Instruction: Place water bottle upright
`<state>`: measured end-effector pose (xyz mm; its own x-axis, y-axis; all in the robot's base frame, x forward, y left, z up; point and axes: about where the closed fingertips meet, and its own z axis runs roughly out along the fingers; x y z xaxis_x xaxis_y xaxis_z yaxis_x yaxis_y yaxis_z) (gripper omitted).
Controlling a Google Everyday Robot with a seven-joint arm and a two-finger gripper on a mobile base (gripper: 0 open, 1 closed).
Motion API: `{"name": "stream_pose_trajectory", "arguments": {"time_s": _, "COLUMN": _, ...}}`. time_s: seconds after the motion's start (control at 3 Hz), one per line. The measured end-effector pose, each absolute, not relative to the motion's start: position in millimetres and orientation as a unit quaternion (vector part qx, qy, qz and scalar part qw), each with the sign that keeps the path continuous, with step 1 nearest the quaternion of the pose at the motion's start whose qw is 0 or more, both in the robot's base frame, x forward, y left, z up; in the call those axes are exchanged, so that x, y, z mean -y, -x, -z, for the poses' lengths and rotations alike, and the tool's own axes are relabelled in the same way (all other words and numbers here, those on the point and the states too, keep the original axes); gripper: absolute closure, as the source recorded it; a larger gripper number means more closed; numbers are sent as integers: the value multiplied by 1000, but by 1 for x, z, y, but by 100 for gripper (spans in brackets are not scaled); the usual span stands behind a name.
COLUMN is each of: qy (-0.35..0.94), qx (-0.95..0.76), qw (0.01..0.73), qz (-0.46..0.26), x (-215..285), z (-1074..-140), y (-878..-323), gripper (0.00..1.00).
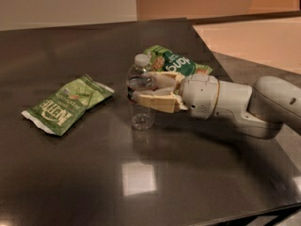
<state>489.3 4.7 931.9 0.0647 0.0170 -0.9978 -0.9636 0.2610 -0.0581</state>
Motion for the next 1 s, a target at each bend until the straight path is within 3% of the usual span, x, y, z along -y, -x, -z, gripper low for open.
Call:
{"name": "stream_pose_trajectory", "arguments": {"time_s": 0.67, "qy": 436, "qx": -553, "qw": 569, "qz": -426, "x": -7, "z": -926, "y": -491, "gripper": 13}}
{"name": "stream_pose_trajectory", "arguments": {"time_s": 1.0, "qy": 438, "qx": -551, "qw": 569, "qz": -426, "x": -9, "z": -927, "y": -490, "gripper": 0}}
